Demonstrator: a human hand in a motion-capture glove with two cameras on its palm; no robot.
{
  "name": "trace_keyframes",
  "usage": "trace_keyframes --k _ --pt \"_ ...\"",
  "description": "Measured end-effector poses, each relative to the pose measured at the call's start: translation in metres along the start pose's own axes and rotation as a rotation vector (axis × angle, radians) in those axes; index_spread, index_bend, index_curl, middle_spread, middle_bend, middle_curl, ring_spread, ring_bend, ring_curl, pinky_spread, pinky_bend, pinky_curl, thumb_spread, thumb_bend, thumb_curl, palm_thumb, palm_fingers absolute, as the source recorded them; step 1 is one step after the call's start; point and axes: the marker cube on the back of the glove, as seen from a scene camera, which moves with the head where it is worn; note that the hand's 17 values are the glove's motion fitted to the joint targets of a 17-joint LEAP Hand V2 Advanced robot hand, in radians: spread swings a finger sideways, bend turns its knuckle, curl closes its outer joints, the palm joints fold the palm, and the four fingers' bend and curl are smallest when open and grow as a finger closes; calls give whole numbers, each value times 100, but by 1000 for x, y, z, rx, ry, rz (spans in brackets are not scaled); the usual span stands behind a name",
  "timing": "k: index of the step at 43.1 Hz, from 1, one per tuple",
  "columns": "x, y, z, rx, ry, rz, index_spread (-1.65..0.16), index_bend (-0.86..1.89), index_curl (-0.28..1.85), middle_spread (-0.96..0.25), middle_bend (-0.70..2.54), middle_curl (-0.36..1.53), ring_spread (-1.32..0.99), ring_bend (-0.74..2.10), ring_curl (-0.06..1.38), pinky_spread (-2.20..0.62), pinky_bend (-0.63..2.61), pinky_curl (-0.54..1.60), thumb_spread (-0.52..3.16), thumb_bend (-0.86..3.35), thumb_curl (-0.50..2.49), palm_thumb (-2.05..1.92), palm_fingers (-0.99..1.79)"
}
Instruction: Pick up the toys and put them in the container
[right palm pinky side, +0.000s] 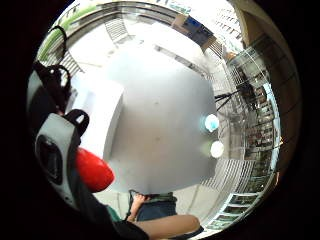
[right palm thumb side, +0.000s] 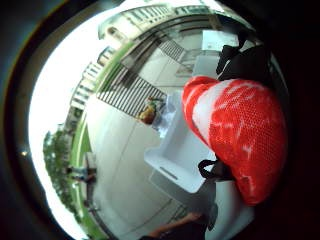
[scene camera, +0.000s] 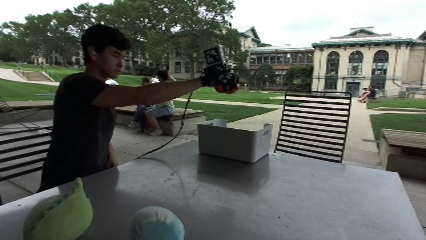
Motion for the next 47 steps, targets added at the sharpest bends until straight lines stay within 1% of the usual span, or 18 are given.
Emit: trace_keyframes --k 3,6,7,10,11,17,21,26,30,31,32,33,34,35,37,41,47 --pt "-13 -2 4 -11 -23 14 -41 14 37 -44 51 53 -47 100 48 -43 94 39 81 13 88 69 94" --pt "-45 -6 16 -42 -48 95 -41 13 37 -44 50 54 -47 99 48 -43 95 39 82 12 89 69 94" --pt "-56 -6 20 -53 -51 91 -41 13 36 -44 50 54 -47 99 47 -43 95 39 83 12 89 69 93" --pt "-82 -2 29 -79 -86 -2 -41 13 36 -44 49 55 -47 99 48 -43 96 39 84 11 90 69 92" --pt "-86 -2 32 -84 -85 -4 -41 13 36 -44 49 55 -47 99 47 -43 96 39 84 11 90 68 91" --pt "-93 -6 50 -115 -33 41 -40 11 33 -44 47 57 -47 99 47 -42 98 39 88 8 91 67 89" --pt "-99 -10 59 -130 -46 74 -40 9 31 -43 46 58 -47 100 48 -42 102 39 91 7 90 65 85" --pt "-85 -10 73 -171 96 92 -39 5 26 -43 46 59 -47 102 48 -41 107 40 96 3 88 60 78" --pt "-40 -12 85 -213 326 290 -38 5 23 -42 44 60 -46 103 49 -40 113 41 105 -1 84 52 70" --pt "-37 -13 86 -215 337 306 -37 11 24 -32 23 54 -39 76 40 -31 114 42 105 -23 72 18 7" --pt "-41 -12 87 -214 308 277 -37 20 31 -29 21 56 -34 76 48 -27 120 49 105 -21 69 11 -5" --pt "-52 -11 86 -211 248 211 -37 20 32 -26 20 56 -31 72 48 -25 122 50 105 -19 67 5 -7" --pt "-65 -9 84 -207 173 126 -36 20 32 -24 18 54 -28 64 45 -22 121 48 104 -19 64 -2 -12" --pt "-77 -8 83 -204 108 49 -36 18 30 -22 16 52 -26 60 42 -20 121 46 104 -16 62 -5 -10" --pt "-89 -6 81 -200 50 -37 -35 17 29 -18 15 50 -23 54 37 -16 122 44 103 -13 59 -9 -8" --pt "-83 -4 75 -196 56 -83 -35 16 29 -13 15 47 -18 47 31 -11 122 41 103 -10 52 -11 -8" --pt "-83 1 56 -188 -70 -80 -34 15 29 -9 16 45 -12 43 29 -5 117 39 104 -9 45 -11 -10"
